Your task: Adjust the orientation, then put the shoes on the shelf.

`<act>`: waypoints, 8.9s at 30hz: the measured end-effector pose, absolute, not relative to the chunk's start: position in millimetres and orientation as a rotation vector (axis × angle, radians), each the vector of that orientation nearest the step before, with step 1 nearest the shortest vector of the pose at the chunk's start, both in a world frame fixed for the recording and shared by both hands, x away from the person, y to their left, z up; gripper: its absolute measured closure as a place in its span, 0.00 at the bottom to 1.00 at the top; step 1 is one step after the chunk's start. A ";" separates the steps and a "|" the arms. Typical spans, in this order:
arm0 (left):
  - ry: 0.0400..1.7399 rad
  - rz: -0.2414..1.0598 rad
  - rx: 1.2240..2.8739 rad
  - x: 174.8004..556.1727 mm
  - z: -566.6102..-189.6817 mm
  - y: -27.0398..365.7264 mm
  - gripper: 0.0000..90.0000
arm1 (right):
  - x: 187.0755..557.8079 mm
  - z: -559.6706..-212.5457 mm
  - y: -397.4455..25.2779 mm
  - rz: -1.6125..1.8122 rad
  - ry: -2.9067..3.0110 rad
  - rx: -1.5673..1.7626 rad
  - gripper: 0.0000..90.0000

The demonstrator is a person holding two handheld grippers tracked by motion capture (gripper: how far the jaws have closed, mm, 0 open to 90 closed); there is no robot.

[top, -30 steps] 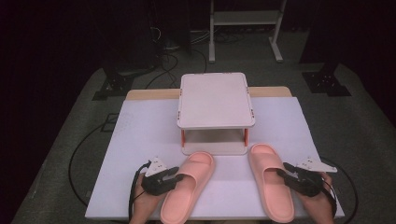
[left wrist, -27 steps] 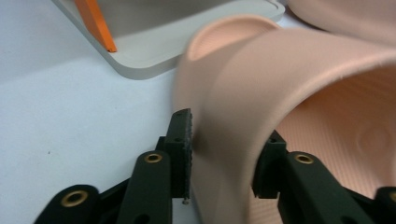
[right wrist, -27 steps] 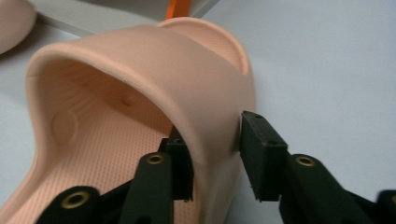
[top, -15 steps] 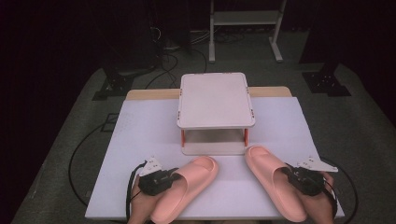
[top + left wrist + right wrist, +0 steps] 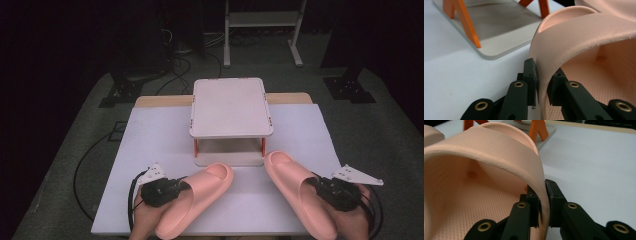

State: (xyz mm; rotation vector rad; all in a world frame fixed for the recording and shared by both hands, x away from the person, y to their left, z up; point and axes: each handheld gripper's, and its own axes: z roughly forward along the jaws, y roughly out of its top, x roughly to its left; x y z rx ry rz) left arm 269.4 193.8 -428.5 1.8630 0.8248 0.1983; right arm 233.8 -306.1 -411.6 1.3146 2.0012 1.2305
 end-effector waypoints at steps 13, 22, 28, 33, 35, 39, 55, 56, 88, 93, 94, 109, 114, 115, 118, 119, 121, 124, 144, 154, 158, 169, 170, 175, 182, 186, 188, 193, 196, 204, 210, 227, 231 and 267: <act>0.709 0.196 1.856 275.0 -367.6 194.9 0.90 | 229.2 -363.3 -307.8 1.290 1.998 1.263 0.91; 0.665 0.191 1.871 294.4 -341.9 192.8 0.89 | 243.4 -341.4 -306.2 1.309 1.994 1.239 0.91; 0.657 0.186 1.866 305.3 -328.8 190.6 0.89 | 255.4 -328.1 -301.0 1.311 2.006 1.219 0.90; 0.641 0.213 1.872 307.6 -311.7 190.3 0.89 | 260.9 -317.2 -298.3 1.323 2.014 1.196 0.90; 0.639 0.218 1.870 307.7 -308.7 190.4 0.89 | 262.9 -314.3 -297.7 1.332 2.012 1.192 0.90; 0.637 0.227 1.867 309.5 -299.9 191.0 0.89 | 266.6 -310.5 -297.1 1.349 2.019 1.192 0.90; 0.692 0.241 1.857 341.1 -283.6 186.0 0.90 | 296.1 -298.3 -286.2 1.358 2.035 1.188 0.90; 0.697 0.247 1.857 343.9 -282.1 185.0 0.90 | 298.9 -296.4 -285.5 1.354 2.034 1.196 0.90; 0.825 0.294 1.839 405.3 -275.2 176.9 0.90 | 352.9 -277.8 -266.5 1.310 2.018 1.232 0.90; 0.840 0.300 1.838 413.2 -274.8 175.4 0.90 | 360.2 -274.7 -262.8 1.304 2.022 1.238 0.90; 0.840 0.300 1.838 413.2 -274.8 175.4 0.90 | 360.2 -274.7 -262.8 1.304 2.022 1.238 0.90; 0.882 0.310 1.824 429.4 -272.2 168.4 0.90 | 385.8 -266.2 -247.7 1.285 2.018 1.254 0.90; 0.907 0.315 1.828 436.3 -272.2 166.4 0.90 | 392.6 -265.2 -243.2 1.282 2.016 1.261 0.90; 0.914 0.316 1.829 438.8 -271.8 166.1 0.90 | 393.7 -264.9 -242.7 1.279 2.016 1.264 0.90; 0.923 0.323 1.826 441.8 -271.3 165.7 0.90 | 396.4 -264.8 -242.1 1.276 2.014 1.263 0.90; 0.928 0.325 1.823 443.0 -271.2 165.6 0.90 | 398.2 -264.9 -241.4 1.276 2.013 1.267 0.90; 0.940 0.331 1.826 446.7 -270.8 165.1 0.90 | 402.5 -265.1 -240.0 1.272 2.010 1.276 0.90; 0.954 0.338 1.831 451.2 -270.5 163.6 0.90 | 407.0 -265.7 -239.7 1.273 2.002 1.287 0.90; 1.003 0.370 1.846 469.3 -268.9 151.0 0.89 | 429.2 -269.4 -236.4 1.235 1.989 1.349 0.90; 1.034 0.364 1.837 474.7 -270.4 147.8 0.87 | 437.1 -272.3 -234.1 1.227 1.987 1.385 0.90; 1.040 0.359 1.832 475.7 -270.4 147.0 0.86 | 439.2 -272.4 -234.1 1.233 1.985 1.398 0.90; 1.052 0.358 1.819 475.9 -269.2 144.3 0.85 | 444.6 -270.8 -228.9 1.225 1.992 1.408 0.89; 1.049 0.361 1.822 476.0 -269.2 144.5 0.84 | 445.8 -271.0 -227.9 1.225 1.995 1.404 0.89; 1.052 0.361 1.818 475.6 -269.0 144.2 0.84 | 447.1 -270.5 -225.2 1.226 1.999 1.408 0.89; 1.051 0.363 1.815 475.3 -268.8 142.4 0.84 | 449.0 -269.9 -221.6 1.226 2.000 1.408 0.88; 1.056 0.363 1.812 475.3 -269.1 142.0 0.83 | 450.2 -271.0 -221.1 1.225 1.999 1.414 0.88; 1.059 0.362 1.808 475.0 -268.8 141.7 0.83 | 450.4 -271.1 -221.1 1.227 1.999 1.415 0.88; 1.063 0.366 1.802 474.2 -268.5 139.9 0.82 | 451.3 -271.5 -219.1 1.230 1.994 1.423 0.87; 1.064 0.365 1.801 474.1 -268.5 139.6 0.81 | 451.5 -271.8 -218.6 1.231 1.993 1.429 0.87; 1.067 0.363 1.792 473.4 -268.6 138.0 0.80 | 451.9 -271.4 -217.5 1.238 1.985 1.434 0.86; 1.071 0.365 1.791 473.0 -269.2 136.6 0.78 | 453.2 -272.5 -215.3 1.243 1.979 1.445 0.84; 1.086 0.365 1.785 472.3 -271.9 133.2 0.76 | 455.8 -275.1 -209.7 1.244 1.965 1.464 0.82; 1.086 0.369 1.786 472.2 -272.2 133.2 0.75 | 456.3 -276.0 -206.6 1.248 1.961 1.465 0.80; 1.119 0.367 1.787 477.2 -282.0 127.4 0.69 | 463.3 -282.3 -190.5 1.217 1.956 1.502 0.74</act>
